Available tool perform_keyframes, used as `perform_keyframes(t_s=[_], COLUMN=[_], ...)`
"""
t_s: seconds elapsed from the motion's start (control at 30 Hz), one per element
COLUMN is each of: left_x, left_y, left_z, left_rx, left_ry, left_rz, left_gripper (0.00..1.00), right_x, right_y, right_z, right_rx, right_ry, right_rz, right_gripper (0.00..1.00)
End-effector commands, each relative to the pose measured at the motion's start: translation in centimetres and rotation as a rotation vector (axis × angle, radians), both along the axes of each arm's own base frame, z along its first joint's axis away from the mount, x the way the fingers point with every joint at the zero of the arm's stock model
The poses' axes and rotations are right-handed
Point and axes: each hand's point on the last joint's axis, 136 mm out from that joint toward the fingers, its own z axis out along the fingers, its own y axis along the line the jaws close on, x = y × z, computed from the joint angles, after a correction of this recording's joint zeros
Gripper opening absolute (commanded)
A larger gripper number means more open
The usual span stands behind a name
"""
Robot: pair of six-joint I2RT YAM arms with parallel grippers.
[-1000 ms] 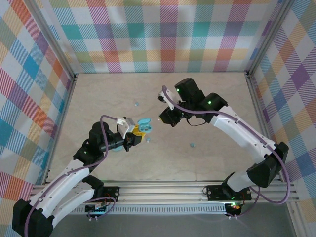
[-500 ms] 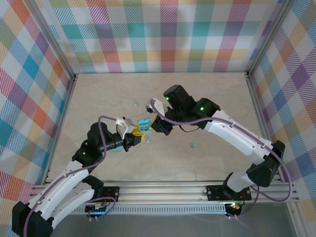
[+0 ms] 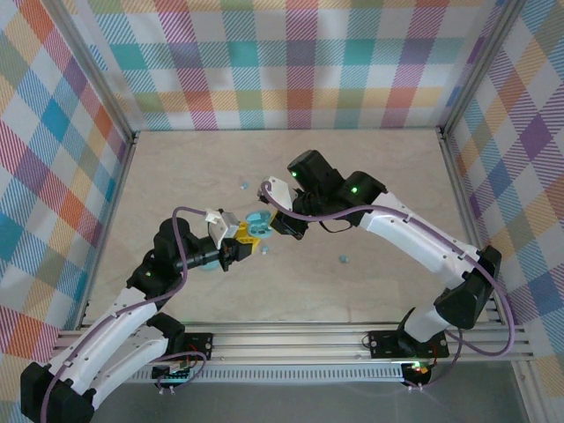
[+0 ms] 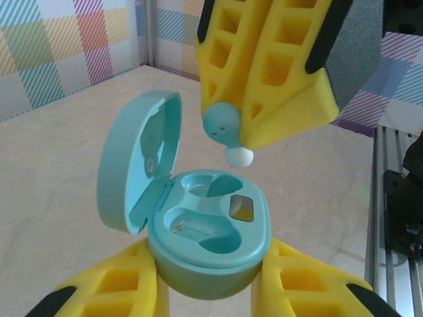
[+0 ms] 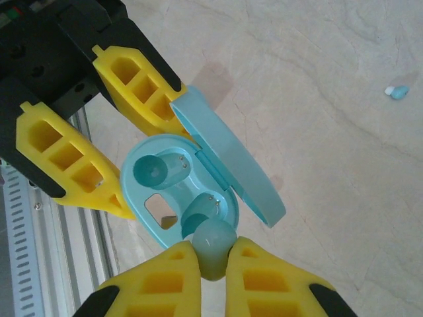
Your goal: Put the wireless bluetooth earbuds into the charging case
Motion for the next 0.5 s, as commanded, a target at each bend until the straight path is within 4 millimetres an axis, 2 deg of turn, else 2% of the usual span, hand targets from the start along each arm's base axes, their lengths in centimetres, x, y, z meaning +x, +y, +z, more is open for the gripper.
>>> perform_keyframes(t_s=[0.0,0.33,0.47], left_x=[-0.9,-0.9,-0.9], left_y=[-0.4,-0.5,-0.5], left_z=[2.1,2.3,2.4], left_rx=[-0.024,-0.028,-0.03], left_ry=[-0.045,-0.047,-0.049], left_rz=[-0.048,-0.052,-0.052], left_gripper=[0.0,0.0,0.0], right_x=[-0.2,-0.4,-0.4], right_y=[0.1,0.7,0.7], right_z=[0.6,0.4,-0.3], right_rx=[-0.006,-0.021,-0.051], right_ry=[-0.034,-0.057,-0.074], right_rz=[0.051,0.082,0.088], right_gripper=[0.12,0.12,0.12])
